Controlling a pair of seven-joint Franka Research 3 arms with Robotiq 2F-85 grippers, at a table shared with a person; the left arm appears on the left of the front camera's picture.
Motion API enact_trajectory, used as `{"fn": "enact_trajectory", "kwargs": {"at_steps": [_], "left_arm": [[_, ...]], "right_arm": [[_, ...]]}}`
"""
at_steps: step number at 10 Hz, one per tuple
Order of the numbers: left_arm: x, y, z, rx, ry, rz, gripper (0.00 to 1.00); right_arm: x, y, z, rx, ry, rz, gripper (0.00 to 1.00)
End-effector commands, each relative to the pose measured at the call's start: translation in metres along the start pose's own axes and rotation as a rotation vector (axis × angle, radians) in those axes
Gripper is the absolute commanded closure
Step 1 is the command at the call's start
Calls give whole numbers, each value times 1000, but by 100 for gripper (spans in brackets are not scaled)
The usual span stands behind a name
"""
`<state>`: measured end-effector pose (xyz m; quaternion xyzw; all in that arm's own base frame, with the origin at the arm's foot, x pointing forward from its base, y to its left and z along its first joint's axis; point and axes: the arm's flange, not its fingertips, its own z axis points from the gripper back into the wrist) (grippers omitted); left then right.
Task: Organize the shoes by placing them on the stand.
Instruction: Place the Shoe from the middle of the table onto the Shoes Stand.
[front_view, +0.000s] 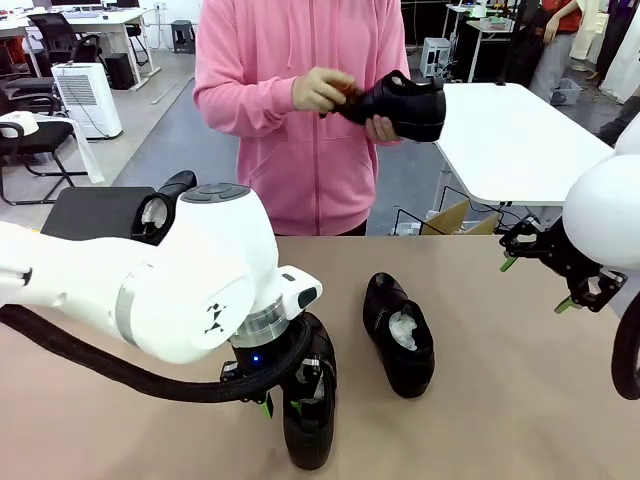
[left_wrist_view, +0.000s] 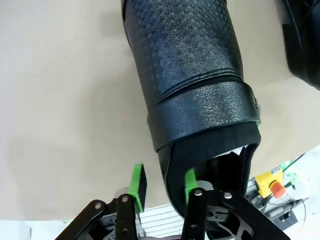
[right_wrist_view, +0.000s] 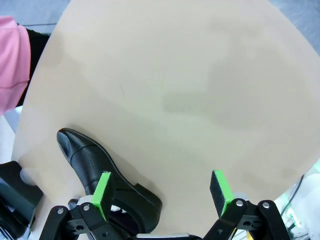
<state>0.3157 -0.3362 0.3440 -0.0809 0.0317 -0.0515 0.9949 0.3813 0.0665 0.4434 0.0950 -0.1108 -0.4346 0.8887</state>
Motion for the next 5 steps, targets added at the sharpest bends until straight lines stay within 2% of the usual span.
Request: {"fn": "enact_trajectory", "kwargs": {"at_steps": [1, 2, 5], "left_arm": [[3, -9, 0, 41, 12, 4, 83], [3, -8, -1, 52, 16, 10, 100], [5, -9, -5, 56, 33, 2, 100]], "right_arm": [[-6, -25, -1, 1, -6, -3, 0], [-6, -25, -2, -1, -5, -2, 0], [-6, -24, -2, -4, -1, 2, 0]]}}
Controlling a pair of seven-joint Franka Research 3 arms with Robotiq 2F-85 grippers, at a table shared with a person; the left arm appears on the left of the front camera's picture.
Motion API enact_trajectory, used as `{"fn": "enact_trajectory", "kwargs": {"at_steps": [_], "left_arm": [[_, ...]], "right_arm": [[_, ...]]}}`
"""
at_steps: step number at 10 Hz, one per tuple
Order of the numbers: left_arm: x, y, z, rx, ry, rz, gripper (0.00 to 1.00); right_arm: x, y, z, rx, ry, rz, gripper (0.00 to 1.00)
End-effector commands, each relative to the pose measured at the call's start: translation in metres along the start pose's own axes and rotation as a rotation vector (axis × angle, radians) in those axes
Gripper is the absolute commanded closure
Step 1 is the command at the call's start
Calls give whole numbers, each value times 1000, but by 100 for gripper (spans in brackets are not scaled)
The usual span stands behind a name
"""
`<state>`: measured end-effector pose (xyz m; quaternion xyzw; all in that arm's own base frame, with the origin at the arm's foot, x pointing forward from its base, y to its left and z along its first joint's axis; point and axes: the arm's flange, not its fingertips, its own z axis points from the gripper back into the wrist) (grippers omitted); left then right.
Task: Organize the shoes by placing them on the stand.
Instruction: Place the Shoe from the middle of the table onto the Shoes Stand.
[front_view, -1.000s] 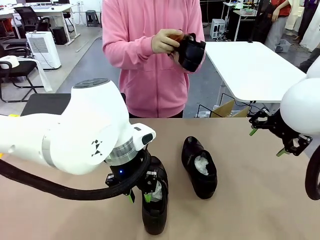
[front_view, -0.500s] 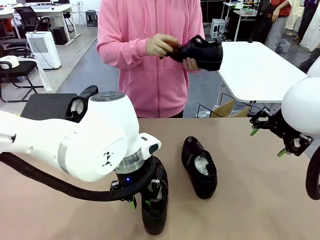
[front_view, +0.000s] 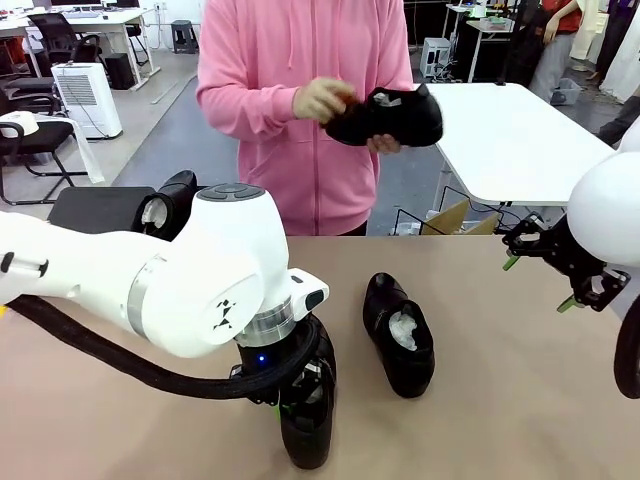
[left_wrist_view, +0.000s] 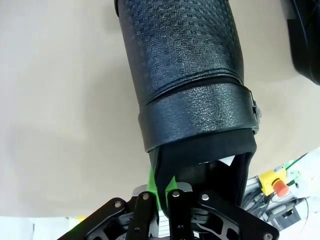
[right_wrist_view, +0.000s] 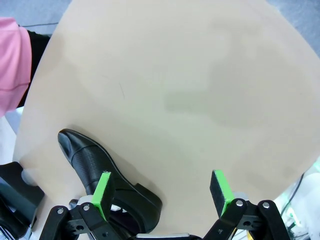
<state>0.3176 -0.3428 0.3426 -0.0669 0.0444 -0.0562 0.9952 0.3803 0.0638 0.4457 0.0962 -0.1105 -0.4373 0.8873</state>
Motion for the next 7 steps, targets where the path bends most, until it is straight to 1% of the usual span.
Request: {"fn": "enact_trajectory", "kwargs": {"at_steps": [1, 2, 3, 4, 5, 6, 7], "left_arm": [[3, -4, -1, 29, 20, 1, 100], [-1, -2, 13, 4, 34, -28, 100], [-3, 7, 38, -45, 10, -16, 100], [-2, 23, 67, -75, -51, -19, 100], [3, 42, 93, -69, -103, -31, 100], [16, 66, 117, -56, -226, -9, 100], [34, 85, 134, -61, -313, 7, 100]], "right_arm": [[-7, -23, -4, -7, -3, 5, 0], [-5, -25, -2, -9, -6, -5, 0], [-5, -25, 0, -8, -10, -10, 0], [-5, -24, 1, -8, -10, -9, 0], [-7, -19, 3, -12, -15, -1, 0], [-11, -14, 4, -22, -22, 11, 0], [-14, -10, 5, -31, -26, 15, 0]]}}
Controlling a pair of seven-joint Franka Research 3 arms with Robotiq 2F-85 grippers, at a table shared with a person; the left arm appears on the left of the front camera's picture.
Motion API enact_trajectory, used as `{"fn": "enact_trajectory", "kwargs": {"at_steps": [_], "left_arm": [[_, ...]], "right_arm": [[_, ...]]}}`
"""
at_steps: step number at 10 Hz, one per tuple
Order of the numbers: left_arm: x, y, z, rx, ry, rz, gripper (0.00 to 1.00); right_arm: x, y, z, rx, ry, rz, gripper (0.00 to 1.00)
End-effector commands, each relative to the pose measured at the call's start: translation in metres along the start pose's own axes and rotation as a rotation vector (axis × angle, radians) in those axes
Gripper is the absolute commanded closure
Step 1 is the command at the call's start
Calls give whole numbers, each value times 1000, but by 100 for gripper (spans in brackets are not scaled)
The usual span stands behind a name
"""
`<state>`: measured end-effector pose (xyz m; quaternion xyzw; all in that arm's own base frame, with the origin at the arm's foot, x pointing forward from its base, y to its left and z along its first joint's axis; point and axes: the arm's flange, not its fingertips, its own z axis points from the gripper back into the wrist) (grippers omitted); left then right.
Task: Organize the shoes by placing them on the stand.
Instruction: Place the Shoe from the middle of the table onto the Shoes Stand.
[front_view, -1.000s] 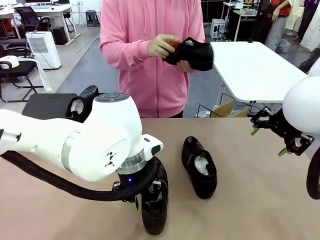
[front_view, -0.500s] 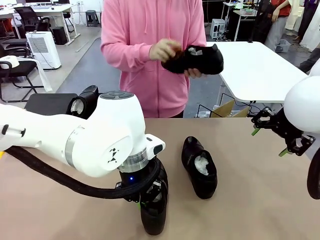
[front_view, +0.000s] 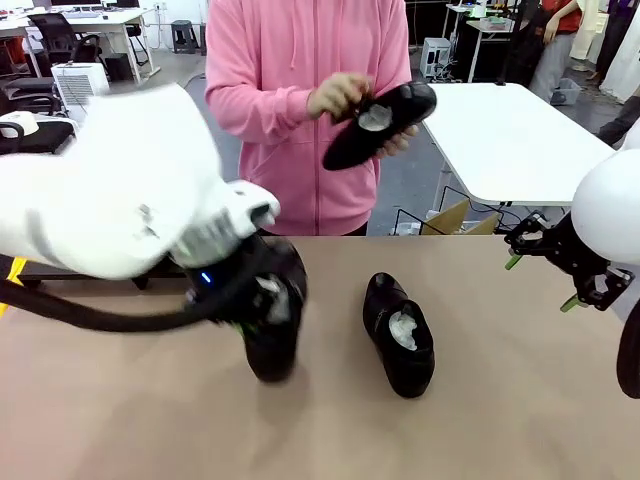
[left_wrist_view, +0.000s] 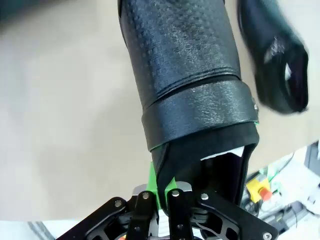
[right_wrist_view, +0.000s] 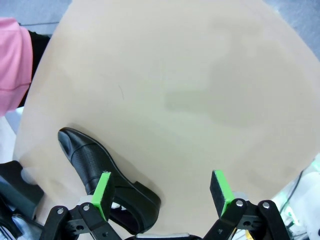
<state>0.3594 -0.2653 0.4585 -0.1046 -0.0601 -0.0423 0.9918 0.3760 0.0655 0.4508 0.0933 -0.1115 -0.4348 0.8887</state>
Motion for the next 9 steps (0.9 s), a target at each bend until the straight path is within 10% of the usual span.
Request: {"fn": "enact_trajectory", "kwargs": {"at_steps": [1, 9], "left_arm": [[40, 33, 10, 21, -186, 7, 100], [182, 82, -6, 130, -386, 62, 100]], "right_arm": [[-15, -6, 1, -31, -31, 13, 0], [-24, -16, 15, -71, -76, -75, 0]]}}
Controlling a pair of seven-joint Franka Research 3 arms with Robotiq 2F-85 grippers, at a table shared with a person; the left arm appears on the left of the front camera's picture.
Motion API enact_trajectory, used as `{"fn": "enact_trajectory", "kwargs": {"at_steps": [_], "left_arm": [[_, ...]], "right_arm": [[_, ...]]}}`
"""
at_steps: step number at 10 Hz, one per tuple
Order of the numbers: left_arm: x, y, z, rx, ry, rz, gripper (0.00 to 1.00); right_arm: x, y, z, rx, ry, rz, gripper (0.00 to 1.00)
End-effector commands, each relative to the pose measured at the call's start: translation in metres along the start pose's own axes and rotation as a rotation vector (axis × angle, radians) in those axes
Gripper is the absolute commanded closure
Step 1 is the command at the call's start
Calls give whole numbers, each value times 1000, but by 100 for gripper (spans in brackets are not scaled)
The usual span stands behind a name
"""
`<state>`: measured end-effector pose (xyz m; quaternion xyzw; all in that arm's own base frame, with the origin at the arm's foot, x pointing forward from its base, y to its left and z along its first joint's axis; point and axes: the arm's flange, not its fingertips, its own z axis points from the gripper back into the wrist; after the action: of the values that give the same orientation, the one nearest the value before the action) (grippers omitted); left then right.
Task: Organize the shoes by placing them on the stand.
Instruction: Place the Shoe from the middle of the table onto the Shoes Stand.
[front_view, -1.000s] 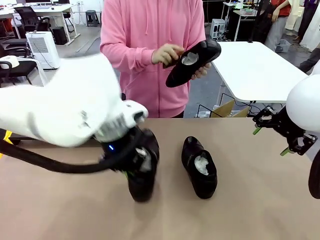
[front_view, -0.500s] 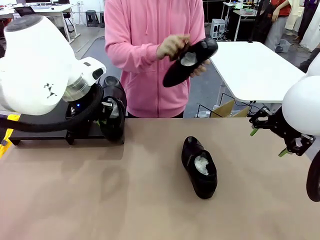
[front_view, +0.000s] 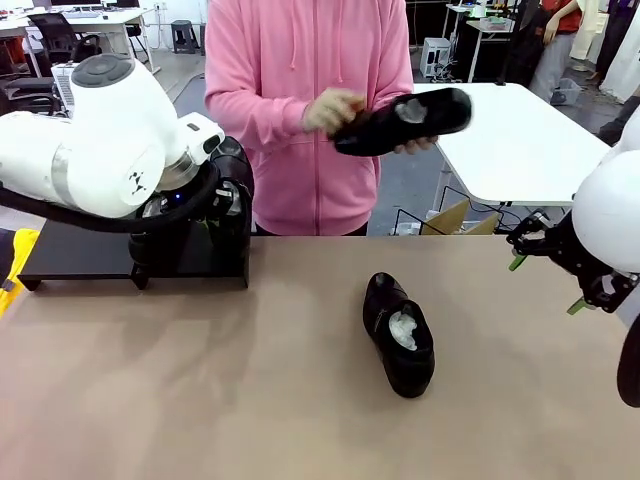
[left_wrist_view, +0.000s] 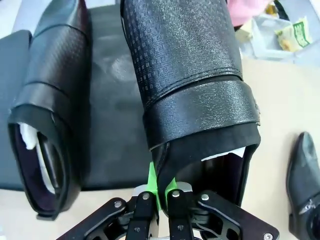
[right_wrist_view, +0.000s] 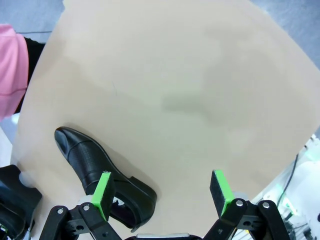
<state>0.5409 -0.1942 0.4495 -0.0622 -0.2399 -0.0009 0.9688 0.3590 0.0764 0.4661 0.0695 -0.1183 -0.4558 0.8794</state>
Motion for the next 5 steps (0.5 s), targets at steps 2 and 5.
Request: {"fn": "enact_trajectory", "kwargs": {"at_steps": [2, 5], "left_arm": [[16, 4, -1, 51, 7, 31, 100], [16, 20, -9, 78, 82, 17, 100]], "right_arm": [[-7, -13, -5, -43, -34, -38, 0], [-10, -8, -7, -53, -33, -28, 0]]}}
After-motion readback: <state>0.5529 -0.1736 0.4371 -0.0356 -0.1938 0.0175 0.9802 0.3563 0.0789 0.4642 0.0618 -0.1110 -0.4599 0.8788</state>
